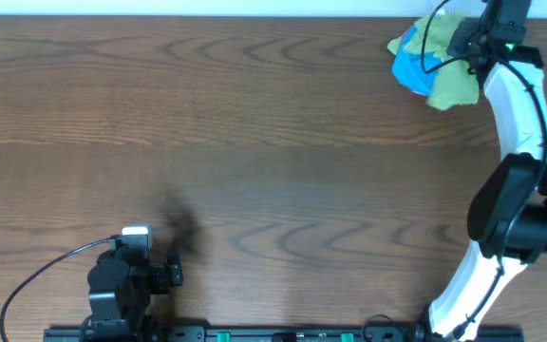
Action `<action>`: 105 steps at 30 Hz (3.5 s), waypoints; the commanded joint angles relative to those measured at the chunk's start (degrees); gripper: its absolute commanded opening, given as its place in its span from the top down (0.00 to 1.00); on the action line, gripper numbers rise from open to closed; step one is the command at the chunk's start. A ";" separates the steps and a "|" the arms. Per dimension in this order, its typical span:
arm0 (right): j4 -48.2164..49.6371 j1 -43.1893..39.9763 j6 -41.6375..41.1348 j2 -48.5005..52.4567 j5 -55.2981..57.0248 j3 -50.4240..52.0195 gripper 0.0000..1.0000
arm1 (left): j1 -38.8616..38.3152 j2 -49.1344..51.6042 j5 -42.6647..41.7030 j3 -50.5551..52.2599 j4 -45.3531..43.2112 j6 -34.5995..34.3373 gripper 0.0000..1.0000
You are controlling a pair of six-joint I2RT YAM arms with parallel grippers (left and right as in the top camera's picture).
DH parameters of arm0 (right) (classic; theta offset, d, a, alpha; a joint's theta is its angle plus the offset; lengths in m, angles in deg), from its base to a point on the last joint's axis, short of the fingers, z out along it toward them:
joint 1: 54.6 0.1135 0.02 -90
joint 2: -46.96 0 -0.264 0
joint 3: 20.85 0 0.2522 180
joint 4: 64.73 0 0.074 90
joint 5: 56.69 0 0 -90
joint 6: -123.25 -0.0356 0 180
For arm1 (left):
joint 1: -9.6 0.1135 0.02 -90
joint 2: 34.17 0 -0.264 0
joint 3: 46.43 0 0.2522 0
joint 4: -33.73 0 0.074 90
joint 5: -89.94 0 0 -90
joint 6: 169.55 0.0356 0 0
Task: Fold the cloth
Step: 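Close the right gripper on the green cloth edge, then lift the green cloth and pull it toward the table center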
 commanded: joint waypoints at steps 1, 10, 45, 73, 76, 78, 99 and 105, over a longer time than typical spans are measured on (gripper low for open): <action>-0.11 0.24 0.55 -0.61 0.85 -0.79 0.99 | -0.33 -0.37 -0.20 1.25 0.83 0.37 0.05; 0.85 -0.07 0.61 0.33 1.68 -0.76 0.26 | -0.33 -0.37 -0.22 1.25 0.83 0.37 0.05; 5.77 0.02 -0.50 4.20 1.07 -0.79 0.99 | -0.33 -0.37 -0.20 1.25 0.83 0.37 0.05; -44.76 9.20 9.94 -29.75 -10.75 -0.79 0.99 | -0.33 -0.37 -0.20 1.25 0.83 0.37 0.05; -49.70 12.79 10.84 -29.97 -13.60 -0.63 0.99 | -0.33 -0.37 -0.22 1.25 0.83 0.37 0.05; -51.36 14.69 11.56 -29.99 -14.88 -0.24 0.98 | -0.33 -0.37 -0.22 1.25 0.83 0.37 0.05; -34.71 29.18 12.39 -49.07 -30.10 40.33 0.99 | -0.33 -0.37 -0.22 1.25 0.83 0.37 0.05; -25.14 36.83 7.50 -47.21 -28.33 40.70 0.99 | -0.33 -0.37 -0.22 1.25 0.83 0.37 0.05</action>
